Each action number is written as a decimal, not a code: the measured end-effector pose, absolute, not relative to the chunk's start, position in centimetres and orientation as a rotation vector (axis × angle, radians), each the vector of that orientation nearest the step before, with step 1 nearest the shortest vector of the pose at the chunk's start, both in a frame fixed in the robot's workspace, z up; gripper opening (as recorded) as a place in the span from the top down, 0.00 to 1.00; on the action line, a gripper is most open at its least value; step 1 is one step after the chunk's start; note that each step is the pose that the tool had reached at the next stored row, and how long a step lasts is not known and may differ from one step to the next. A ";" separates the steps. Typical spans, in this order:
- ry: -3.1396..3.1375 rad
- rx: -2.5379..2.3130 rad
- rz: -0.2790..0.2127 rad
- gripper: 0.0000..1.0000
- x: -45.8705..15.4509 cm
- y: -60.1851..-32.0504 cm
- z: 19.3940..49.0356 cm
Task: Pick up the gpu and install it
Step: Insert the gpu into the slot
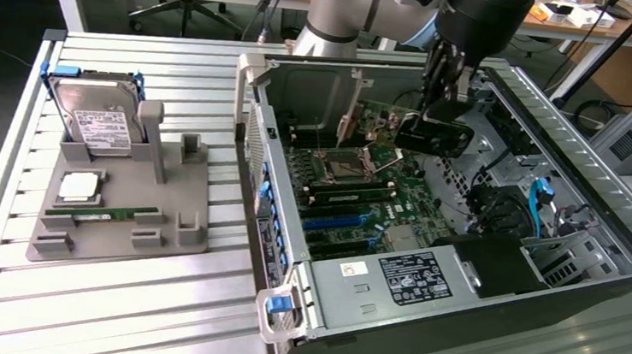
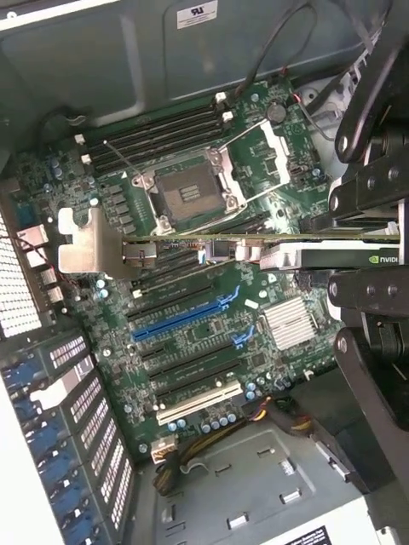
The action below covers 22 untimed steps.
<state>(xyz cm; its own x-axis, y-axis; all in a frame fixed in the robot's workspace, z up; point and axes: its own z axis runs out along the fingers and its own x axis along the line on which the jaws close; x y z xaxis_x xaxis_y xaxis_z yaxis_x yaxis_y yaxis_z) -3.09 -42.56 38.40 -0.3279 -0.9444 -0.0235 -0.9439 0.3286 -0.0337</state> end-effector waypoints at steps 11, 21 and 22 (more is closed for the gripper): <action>2.414 -1.948 -0.018 0.73 -3.1 -42.6 38.3; 2.295 -2.086 -0.014 0.73 -3.1 -42.6 38.3; 2.284 -2.098 -0.014 0.73 -3.1 -42.6 38.3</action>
<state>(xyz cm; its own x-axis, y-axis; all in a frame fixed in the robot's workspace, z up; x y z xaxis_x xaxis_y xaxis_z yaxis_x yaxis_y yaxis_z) -3.09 -42.56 38.31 -0.0844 -0.9962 -0.0234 -0.9958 0.0852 -0.0337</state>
